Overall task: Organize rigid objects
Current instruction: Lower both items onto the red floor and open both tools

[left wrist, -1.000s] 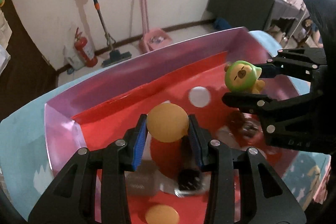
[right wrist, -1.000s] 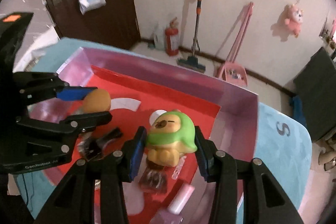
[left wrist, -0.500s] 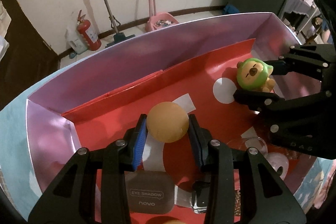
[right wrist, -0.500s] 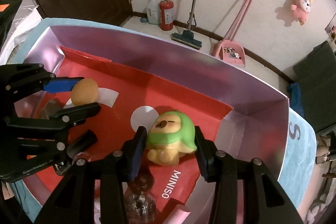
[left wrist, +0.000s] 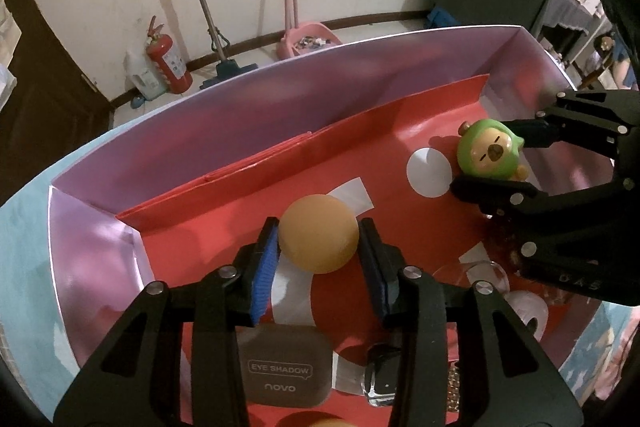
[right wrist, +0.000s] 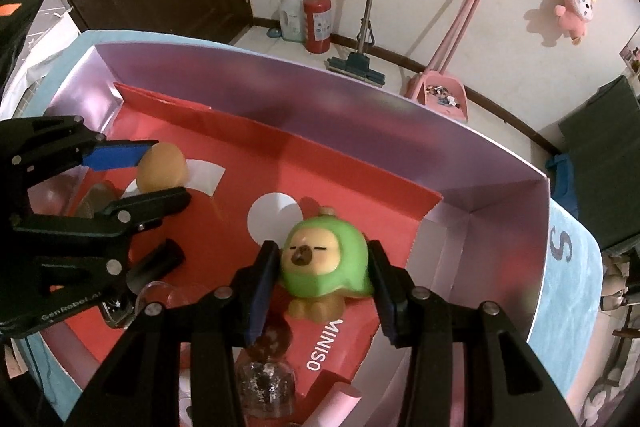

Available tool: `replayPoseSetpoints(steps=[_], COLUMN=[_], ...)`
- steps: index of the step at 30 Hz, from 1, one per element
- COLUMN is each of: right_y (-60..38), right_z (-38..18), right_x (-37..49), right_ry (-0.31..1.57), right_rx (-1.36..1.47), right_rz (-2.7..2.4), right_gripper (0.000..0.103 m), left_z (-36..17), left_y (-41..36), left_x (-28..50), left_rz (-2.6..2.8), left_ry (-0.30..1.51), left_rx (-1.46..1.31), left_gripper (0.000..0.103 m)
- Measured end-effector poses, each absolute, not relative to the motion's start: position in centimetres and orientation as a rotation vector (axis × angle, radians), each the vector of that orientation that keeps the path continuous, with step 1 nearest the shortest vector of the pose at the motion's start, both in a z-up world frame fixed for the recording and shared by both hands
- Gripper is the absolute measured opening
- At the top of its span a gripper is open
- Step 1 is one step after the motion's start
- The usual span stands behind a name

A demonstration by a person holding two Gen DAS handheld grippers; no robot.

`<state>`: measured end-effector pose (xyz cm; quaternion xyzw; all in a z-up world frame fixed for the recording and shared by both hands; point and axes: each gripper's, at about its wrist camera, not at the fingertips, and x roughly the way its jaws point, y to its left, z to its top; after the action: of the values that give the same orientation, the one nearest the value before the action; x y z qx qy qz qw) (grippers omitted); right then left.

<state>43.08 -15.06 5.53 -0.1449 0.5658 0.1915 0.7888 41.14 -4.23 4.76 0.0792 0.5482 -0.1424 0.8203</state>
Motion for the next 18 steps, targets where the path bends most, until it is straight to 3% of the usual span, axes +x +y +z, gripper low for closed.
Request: replayPoseSetpoints(steps=[2,12,16,18], right_y=[-15.0,-15.0,-14.9,-14.9], right_z=[5.5,5.7,6.2,6.6], right_x=[43.0,43.0,42.7,42.4], right_ry=[1.219,1.209,1.195,1.185], right_rx=[-0.309,-0.309,-0.3,-0.295], right_rz=[0.412,0.417,0.412,0.409], right_gripper=[0.048,0.055,0.058,0.061], left_z=[4.8,5.2,5.7,6.1], left_y=[-4.2,-3.4,-3.2,-3.0], left_x=[41.1,41.1,40.4,40.0], left_rz=[-0.302,-0.299,-0.292,-0.287], left_ry=[1.167,1.162,1.145,1.133], left_rx=[0.169,0.147,0.144,0.144], left_gripper=[0.05,0.051,0.062,0.062])
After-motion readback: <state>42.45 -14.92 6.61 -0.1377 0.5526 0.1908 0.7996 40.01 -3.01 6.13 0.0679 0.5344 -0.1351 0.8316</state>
